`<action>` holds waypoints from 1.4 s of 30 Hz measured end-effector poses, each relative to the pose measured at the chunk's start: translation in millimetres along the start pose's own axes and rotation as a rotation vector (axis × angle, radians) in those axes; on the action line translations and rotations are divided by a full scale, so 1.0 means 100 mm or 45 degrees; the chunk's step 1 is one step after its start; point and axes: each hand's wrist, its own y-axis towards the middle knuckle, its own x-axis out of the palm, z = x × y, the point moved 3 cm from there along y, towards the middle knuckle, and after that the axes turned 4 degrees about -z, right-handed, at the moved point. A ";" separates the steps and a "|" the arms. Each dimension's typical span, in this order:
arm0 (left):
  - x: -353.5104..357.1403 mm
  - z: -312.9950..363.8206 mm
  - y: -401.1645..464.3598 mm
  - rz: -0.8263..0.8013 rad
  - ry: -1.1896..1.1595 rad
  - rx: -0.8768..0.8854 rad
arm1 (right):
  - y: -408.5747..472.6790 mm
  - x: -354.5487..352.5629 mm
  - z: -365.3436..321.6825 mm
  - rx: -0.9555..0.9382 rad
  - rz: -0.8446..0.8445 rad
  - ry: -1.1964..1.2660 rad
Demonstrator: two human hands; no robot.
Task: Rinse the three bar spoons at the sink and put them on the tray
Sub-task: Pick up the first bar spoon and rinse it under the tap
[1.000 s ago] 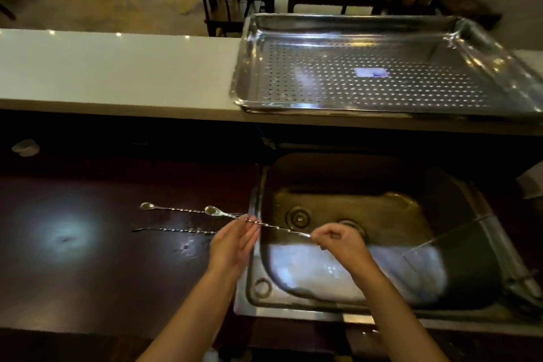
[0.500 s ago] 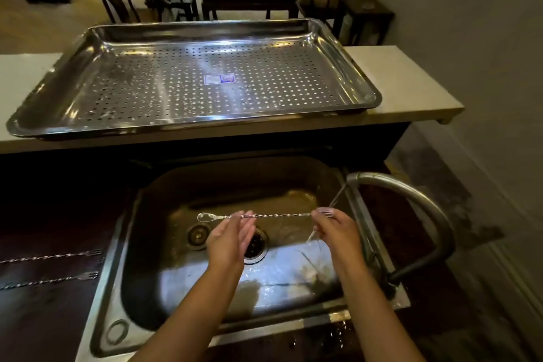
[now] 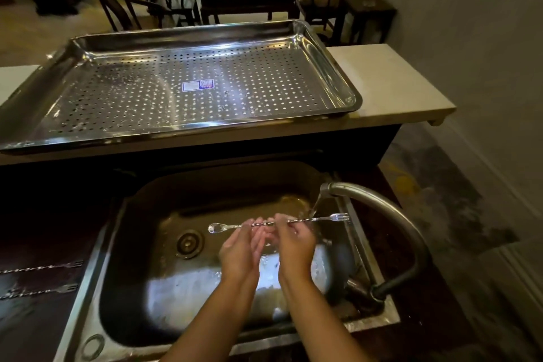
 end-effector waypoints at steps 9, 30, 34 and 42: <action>-0.13 0.07 0.05 0.094 -0.013 0.010 | 0.26 -0.64 -0.40 0.022 0.287 0.189; 0.58 -0.45 -0.02 -0.175 -0.055 -0.150 | 0.10 -0.53 -0.48 -0.105 0.039 0.168; 0.66 -0.53 0.00 -0.223 -0.108 -0.234 | 0.08 -0.52 -0.53 -0.172 -0.013 -0.005; 0.68 -0.74 -0.04 -0.314 -0.271 -0.345 | -0.06 -0.71 -0.61 -0.357 0.080 -0.153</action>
